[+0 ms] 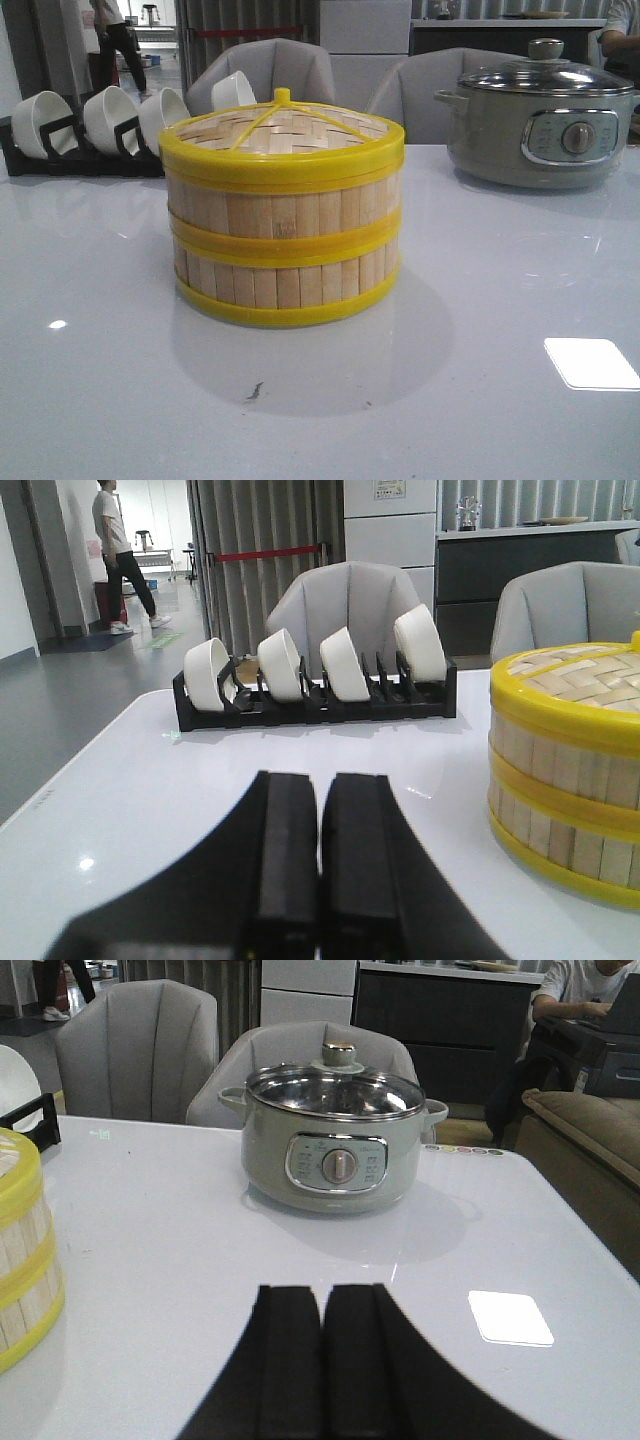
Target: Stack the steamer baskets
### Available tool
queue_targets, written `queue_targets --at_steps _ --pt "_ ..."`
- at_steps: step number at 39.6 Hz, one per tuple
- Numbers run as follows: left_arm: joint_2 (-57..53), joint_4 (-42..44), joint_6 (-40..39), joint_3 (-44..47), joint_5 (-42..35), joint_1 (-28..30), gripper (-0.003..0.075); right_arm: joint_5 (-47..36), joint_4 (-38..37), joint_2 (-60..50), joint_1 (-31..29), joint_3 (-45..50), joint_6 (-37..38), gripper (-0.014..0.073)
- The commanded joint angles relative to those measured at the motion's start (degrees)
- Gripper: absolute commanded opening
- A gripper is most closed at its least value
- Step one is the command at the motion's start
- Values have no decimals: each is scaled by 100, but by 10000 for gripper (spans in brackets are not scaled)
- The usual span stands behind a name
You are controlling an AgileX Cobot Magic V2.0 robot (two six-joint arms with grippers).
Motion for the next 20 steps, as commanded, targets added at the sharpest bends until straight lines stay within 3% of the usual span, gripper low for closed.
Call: queue_targets --at_steps 1,20 --pt "-84 -84 99 -5 -560 12 88 -488 -63 51 -36 -156 -35 46" --pt "-84 -172 99 -5 -510 12 88 -488 -63 51 -36 -156 -35 46"
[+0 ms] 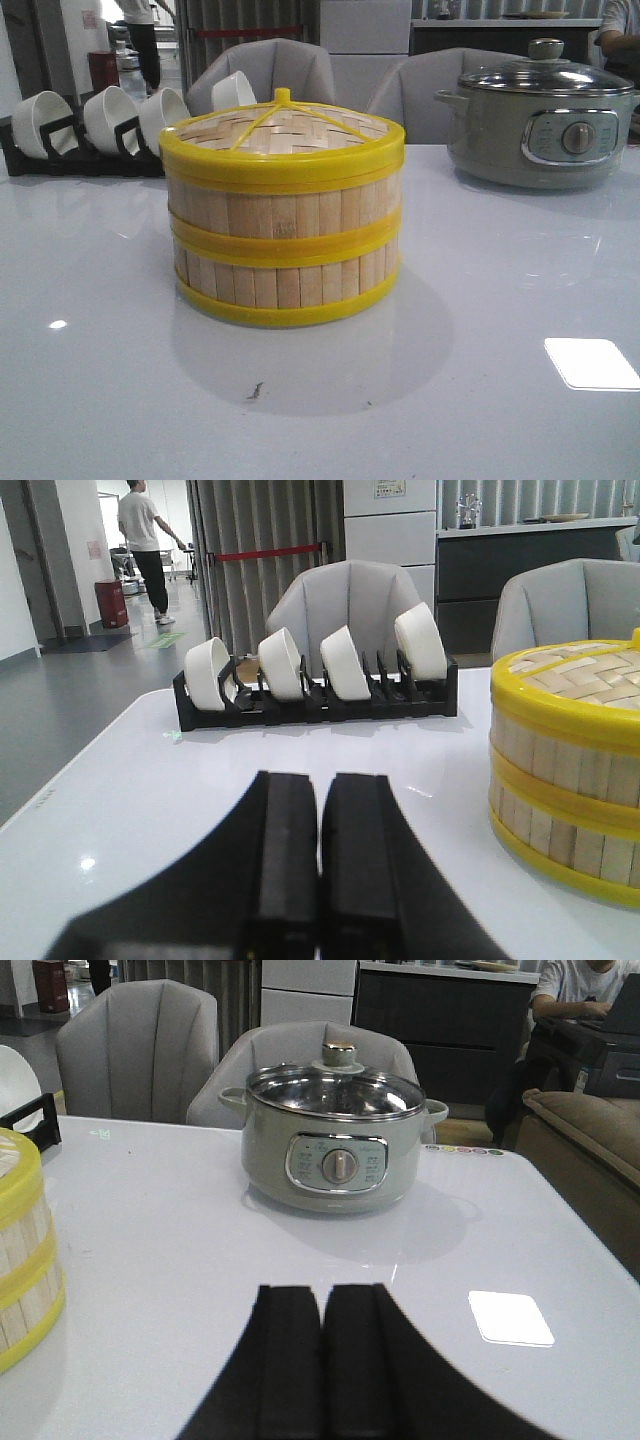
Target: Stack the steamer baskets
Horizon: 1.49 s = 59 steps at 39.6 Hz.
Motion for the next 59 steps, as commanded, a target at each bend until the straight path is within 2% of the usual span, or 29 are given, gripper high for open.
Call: queue_targets --at_steps 1,21,29,40,49,59 --pt "-84 -60 -6 -5 -510 12 88 -488 -63 51 -36 -156 -35 46" --pt "-84 -60 -6 -5 -510 12 88 -516 -63 51 -42 -156 -35 46" --pt "-84 -60 -6 -5 -510 12 88 -114 -63 -624 -42 -135 -35 46" --pt "-84 -60 -6 -5 -510 12 88 -106 44 -1603 -42 679 28 46" --pt "-72 -60 -6 -5 -510 12 88 -599 556 -1592 -42 1279 33 36" --pt "-72 -60 -6 -5 -510 12 88 -430 629 -1587 -42 1264 33 36"
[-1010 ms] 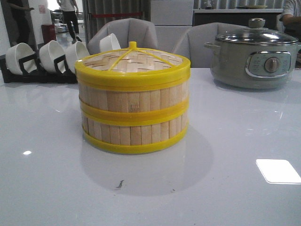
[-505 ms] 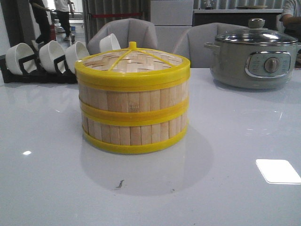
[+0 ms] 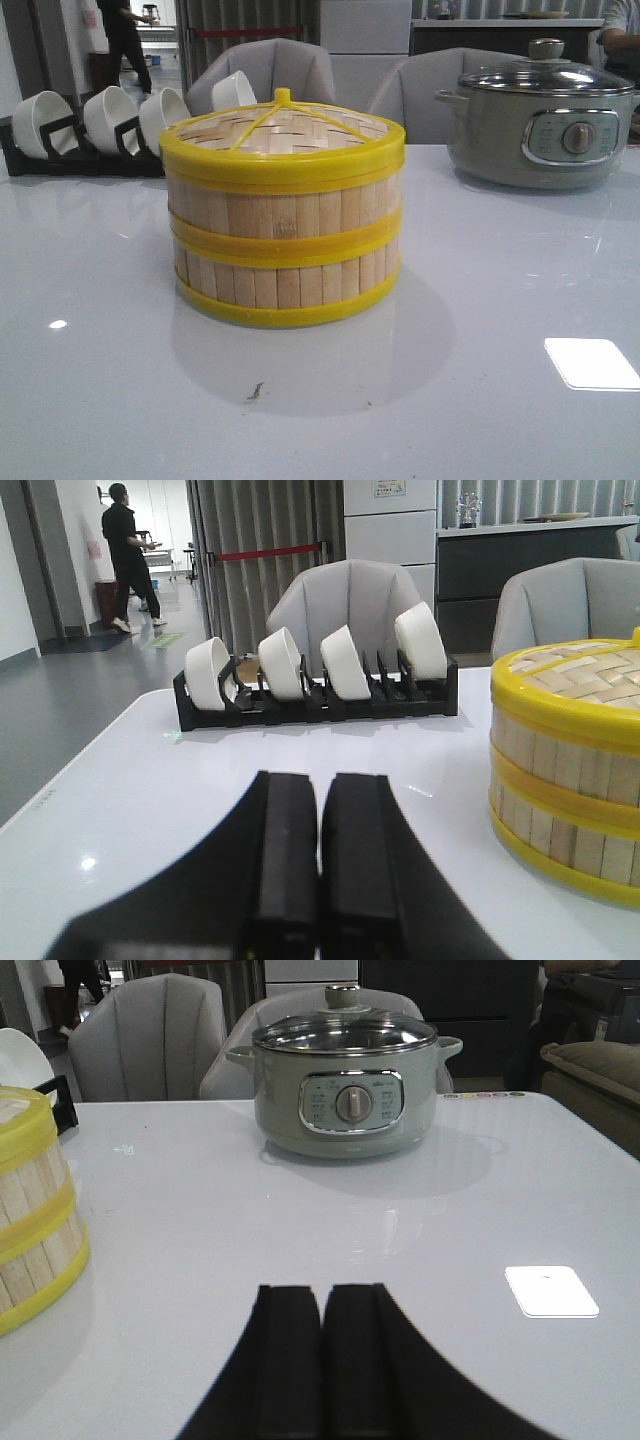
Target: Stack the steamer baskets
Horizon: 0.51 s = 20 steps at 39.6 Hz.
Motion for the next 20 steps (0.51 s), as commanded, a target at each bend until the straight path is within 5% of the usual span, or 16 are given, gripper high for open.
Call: queue_targets --at_steps 1,20 --pt "-72 -60 -9 -5 -510 12 88 -553 37 -121 -42 -81 -2 36" --pt "-72 -60 -9 -5 -510 12 88 -781 649 -121 -42 -81 -664 36"
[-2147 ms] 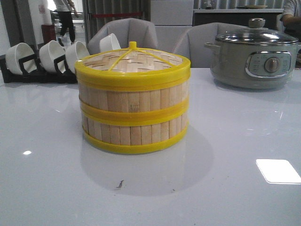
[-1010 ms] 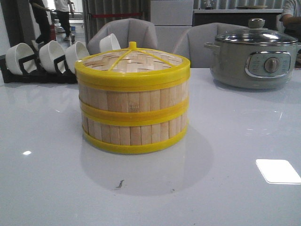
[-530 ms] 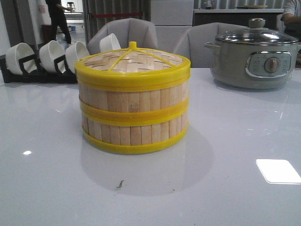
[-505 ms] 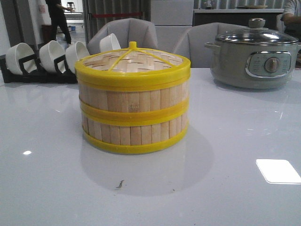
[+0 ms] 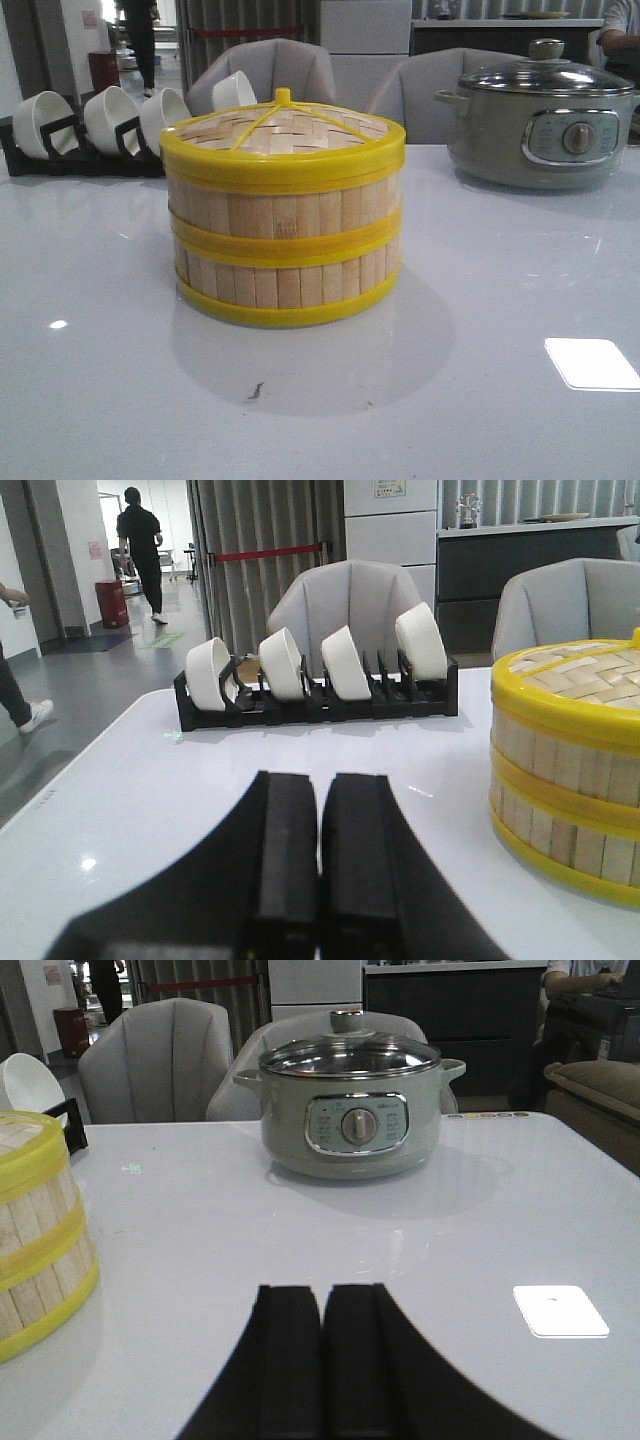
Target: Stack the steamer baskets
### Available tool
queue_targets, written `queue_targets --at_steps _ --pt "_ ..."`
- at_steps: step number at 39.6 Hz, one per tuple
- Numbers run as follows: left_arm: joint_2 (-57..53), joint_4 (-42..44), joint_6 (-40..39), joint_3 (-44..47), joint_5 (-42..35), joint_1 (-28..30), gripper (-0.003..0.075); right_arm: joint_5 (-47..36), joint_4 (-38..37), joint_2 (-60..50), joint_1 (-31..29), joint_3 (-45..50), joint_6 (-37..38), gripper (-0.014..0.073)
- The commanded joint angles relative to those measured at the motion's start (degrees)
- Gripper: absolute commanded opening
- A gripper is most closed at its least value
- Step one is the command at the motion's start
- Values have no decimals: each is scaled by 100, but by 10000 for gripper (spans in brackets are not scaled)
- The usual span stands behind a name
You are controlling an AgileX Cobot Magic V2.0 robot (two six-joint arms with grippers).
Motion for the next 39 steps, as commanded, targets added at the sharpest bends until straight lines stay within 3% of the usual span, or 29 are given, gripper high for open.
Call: queue_targets --at_steps 1,39 --pt "-72 -60 -9 -5 -510 12 88 -571 365 -121 -42 -81 -394 36" --pt "-72 -60 -9 -5 -510 12 88 -512 468 -121 -42 -81 -505 36"
